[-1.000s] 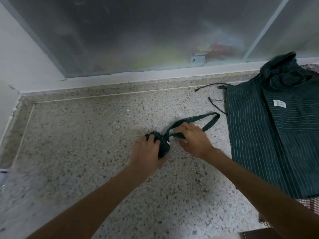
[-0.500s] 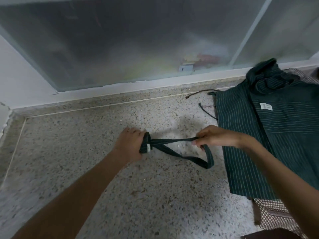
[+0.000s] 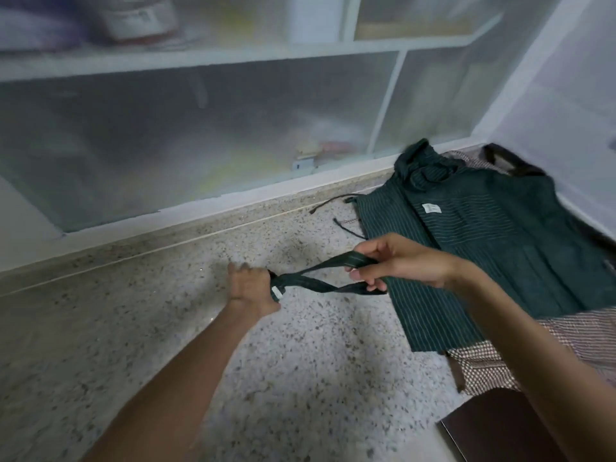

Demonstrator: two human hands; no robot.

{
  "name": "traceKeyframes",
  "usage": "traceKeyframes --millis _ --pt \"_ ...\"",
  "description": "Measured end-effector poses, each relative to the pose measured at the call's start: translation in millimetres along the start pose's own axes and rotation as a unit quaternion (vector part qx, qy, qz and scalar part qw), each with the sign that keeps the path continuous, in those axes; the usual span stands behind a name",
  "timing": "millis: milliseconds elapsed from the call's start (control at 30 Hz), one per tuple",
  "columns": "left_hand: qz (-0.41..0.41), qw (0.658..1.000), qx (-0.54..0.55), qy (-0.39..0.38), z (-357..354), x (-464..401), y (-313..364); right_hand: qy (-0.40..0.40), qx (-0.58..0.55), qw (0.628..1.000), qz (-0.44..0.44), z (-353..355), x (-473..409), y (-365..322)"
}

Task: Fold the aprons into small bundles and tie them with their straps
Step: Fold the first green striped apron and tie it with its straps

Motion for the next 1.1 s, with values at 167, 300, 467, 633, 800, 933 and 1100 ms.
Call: traceKeyframes --millis 167,300,467,633,800,933,1100 --pt "-0.114 0.916 0.368 -0.110 56 17 27 0.102 -0.017 0.994 0.025 64 90 -45" --pt "-0.230 0.831 0.468 -0.196 123 46 101 0.199 -0.157 0.961 0.114 111 168 -85" --pt "-0.338 0.821 0.410 -0.208 186 71 216 0.417 -0.101 0.896 0.110 178 268 -114" --pt "-0.419 0.844 0.284 -0.176 217 82 348 0.509 0.054 0.859 0.010 243 362 -117" --pt "-0.449 0.862 0.221 -0.075 241 87 461 0.498 0.064 0.864 -0.033 291 412 -91" --pt "-0.456 0.823 0.329 -0.080 277 88 553 0.479 0.092 0.869 -0.084 336 432 -55" --pt "-0.512 0.691 0.491 -0.136 384 112 639 0.467 0.114 0.869 -0.112 396 470 -25"
Point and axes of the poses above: each hand's wrist, its own x-axis away from the middle knuckle, its own z-axis out of the back of the hand, y = z × x, the point moved 9 cm from there along -x, towards the middle knuckle, and after that the axes turned 3 degrees about z, right-handed, at the moved point
